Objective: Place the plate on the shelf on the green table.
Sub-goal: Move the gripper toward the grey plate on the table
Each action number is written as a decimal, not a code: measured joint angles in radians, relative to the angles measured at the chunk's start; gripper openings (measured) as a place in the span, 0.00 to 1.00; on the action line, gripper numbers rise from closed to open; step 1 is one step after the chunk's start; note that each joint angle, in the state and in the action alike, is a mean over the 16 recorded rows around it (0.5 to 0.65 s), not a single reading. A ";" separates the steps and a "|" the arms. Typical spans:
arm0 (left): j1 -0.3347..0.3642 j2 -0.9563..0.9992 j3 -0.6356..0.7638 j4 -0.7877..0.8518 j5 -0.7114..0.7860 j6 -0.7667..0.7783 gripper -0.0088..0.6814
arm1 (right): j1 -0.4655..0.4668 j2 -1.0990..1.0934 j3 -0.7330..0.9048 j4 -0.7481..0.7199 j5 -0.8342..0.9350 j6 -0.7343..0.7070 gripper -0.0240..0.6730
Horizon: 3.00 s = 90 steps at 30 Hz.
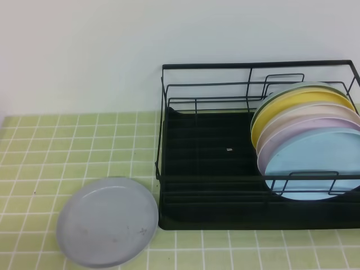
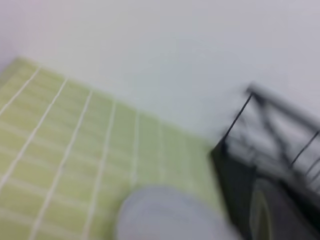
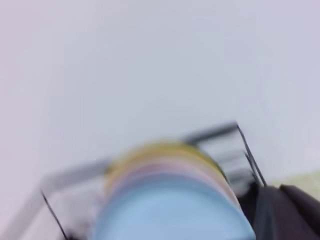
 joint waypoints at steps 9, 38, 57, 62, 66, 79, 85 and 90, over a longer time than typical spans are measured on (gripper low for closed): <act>0.000 0.000 0.000 -0.341 -0.164 -0.007 0.01 | 0.000 0.004 -0.003 0.204 -0.243 0.061 0.03; 0.000 0.237 -0.274 -0.462 0.129 0.447 0.01 | 0.000 0.086 -0.387 0.175 0.264 -0.256 0.03; 0.002 0.931 -0.606 -0.059 0.325 0.428 0.01 | 0.000 0.533 -0.473 0.263 0.704 -0.413 0.03; 0.013 1.080 -0.684 -0.046 0.386 0.478 0.01 | 0.000 0.714 -0.553 0.271 0.799 -0.478 0.03; 0.054 1.177 -0.759 -0.093 0.470 0.560 0.01 | 0.000 0.835 -0.616 0.309 0.856 -0.545 0.03; 0.295 1.422 -0.945 -0.352 0.747 0.829 0.01 | 0.001 0.989 -0.688 0.518 0.917 -0.742 0.03; 0.326 1.521 -0.958 -0.356 0.750 0.838 0.04 | 0.001 0.996 -0.688 0.566 0.925 -0.775 0.03; 0.323 1.601 -0.959 -0.340 0.725 0.821 0.15 | 0.001 0.997 -0.688 0.581 0.936 -0.778 0.03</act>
